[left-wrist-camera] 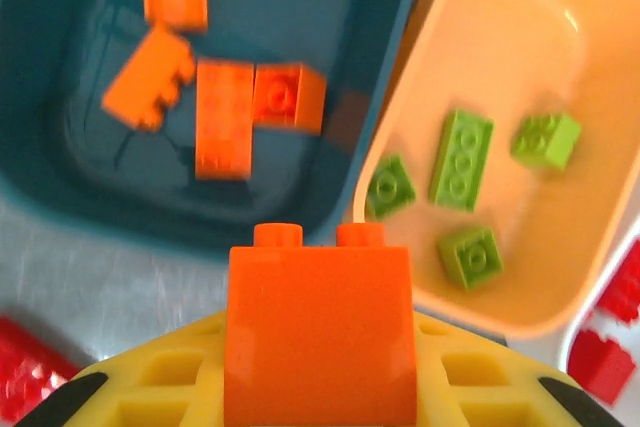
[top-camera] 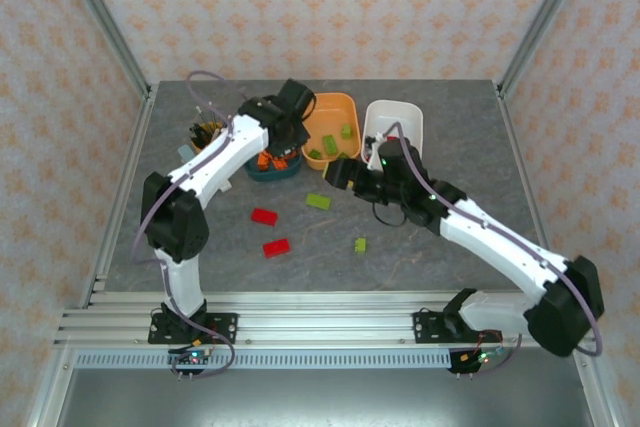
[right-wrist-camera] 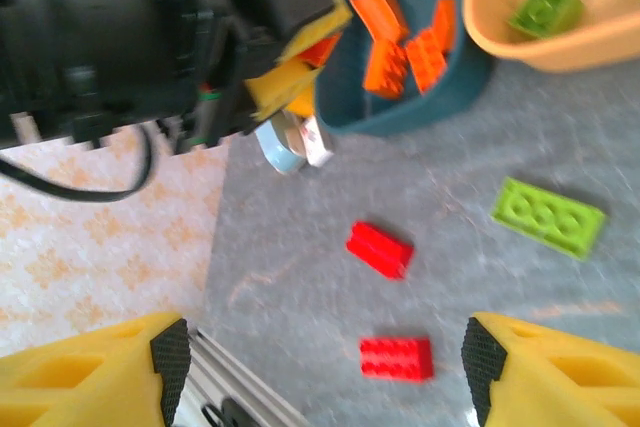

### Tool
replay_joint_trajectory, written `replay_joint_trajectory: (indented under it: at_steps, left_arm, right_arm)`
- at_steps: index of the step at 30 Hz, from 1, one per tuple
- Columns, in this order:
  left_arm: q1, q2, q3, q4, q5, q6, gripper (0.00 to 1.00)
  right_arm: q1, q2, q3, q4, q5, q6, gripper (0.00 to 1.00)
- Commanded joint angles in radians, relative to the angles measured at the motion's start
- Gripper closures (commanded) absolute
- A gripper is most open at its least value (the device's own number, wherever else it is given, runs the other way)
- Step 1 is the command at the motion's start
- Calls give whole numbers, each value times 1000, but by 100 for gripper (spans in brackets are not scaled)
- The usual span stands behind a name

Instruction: Sort the legos into containers by color

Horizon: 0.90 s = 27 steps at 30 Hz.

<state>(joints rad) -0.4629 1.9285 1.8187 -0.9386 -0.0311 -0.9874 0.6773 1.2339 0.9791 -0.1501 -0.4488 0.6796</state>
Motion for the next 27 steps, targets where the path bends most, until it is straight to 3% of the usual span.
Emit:
replay_joint_trajectory:
  at_steps: [1,4,9,20,27]
  left_arm:
    - [54,135,120,-60,12,161,76]
    - [92,249,252,-89,23,215,77]
    - [132,388,396,-124,-3,255,77]
    - [184,502,422,-107,10,277,77]
    - [184,528,449,-131,31,270,60]
  right_arm:
    - [-5,51,49,120,75,-2,26]
    - [-10,98,46,258,160,-8,26]
    - [-44,217,127,320,195,11,26]
    - [-91,361,251,296,146,38,26]
    - [-91,378,257,263,120,27,26]
